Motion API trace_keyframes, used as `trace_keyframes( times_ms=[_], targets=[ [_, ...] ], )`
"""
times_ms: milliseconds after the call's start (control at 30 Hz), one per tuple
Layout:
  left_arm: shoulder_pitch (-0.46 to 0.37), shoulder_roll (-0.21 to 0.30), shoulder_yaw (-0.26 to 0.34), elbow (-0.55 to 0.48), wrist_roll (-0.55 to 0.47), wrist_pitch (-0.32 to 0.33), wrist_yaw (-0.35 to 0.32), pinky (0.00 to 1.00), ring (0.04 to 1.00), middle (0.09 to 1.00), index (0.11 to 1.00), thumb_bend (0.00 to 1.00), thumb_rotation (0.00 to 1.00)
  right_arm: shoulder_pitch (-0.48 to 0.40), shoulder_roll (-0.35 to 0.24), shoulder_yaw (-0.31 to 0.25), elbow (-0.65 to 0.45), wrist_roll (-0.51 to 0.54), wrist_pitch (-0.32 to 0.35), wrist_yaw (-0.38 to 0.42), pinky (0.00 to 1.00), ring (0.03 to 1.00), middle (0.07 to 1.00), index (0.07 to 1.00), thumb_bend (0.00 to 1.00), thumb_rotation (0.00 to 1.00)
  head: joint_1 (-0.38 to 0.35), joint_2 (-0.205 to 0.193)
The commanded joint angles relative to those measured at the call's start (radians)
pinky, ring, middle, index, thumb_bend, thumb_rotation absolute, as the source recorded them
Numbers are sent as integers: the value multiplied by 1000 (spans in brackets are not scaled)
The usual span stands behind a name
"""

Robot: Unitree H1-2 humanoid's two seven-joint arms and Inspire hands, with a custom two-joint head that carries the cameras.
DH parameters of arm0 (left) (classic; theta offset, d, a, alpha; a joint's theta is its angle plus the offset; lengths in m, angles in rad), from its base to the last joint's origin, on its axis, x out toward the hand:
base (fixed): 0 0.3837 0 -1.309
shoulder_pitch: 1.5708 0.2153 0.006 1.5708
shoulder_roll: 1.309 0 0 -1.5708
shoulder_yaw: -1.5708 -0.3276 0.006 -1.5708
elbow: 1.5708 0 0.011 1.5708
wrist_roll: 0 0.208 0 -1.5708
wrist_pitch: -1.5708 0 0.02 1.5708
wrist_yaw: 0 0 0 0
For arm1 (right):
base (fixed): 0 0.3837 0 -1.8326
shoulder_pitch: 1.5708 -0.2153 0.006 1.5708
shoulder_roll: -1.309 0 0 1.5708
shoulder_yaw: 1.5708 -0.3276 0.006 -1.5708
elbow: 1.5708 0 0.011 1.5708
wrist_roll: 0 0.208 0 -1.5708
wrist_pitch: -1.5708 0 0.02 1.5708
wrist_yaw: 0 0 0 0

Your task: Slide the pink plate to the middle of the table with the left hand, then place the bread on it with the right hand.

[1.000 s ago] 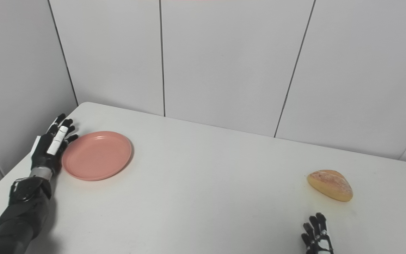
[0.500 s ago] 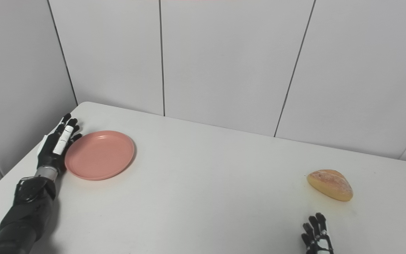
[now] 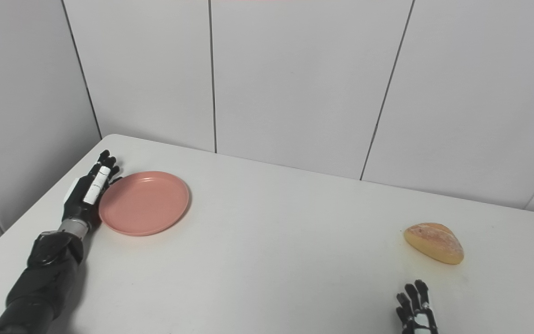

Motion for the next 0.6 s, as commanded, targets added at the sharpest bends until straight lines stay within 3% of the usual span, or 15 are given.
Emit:
trace_keyframes(
  times_ms=[0, 400, 567],
  targets=[
    [-21, -5, -15, -22, 7, 15, -40, 907, 991, 999, 1000, 944, 733, 19, 3, 5, -12, 0, 48, -1, 1000, 967, 974, 998, 835, 906, 1, 1],
    [-23, -43, -29, -25, 11, 16, -43, 859, 956, 974, 986, 931, 681, 21, 2, 6, -15, 1, 48, -2, 1000, 964, 968, 994, 825, 896, -9, 8],
    [3, -81, -55, -130, 28, 65, -21, 813, 931, 955, 953, 972, 671, 22, 5, 10, -19, -4, 50, -8, 1000, 962, 966, 990, 832, 890, -22, 14]
  ],
)
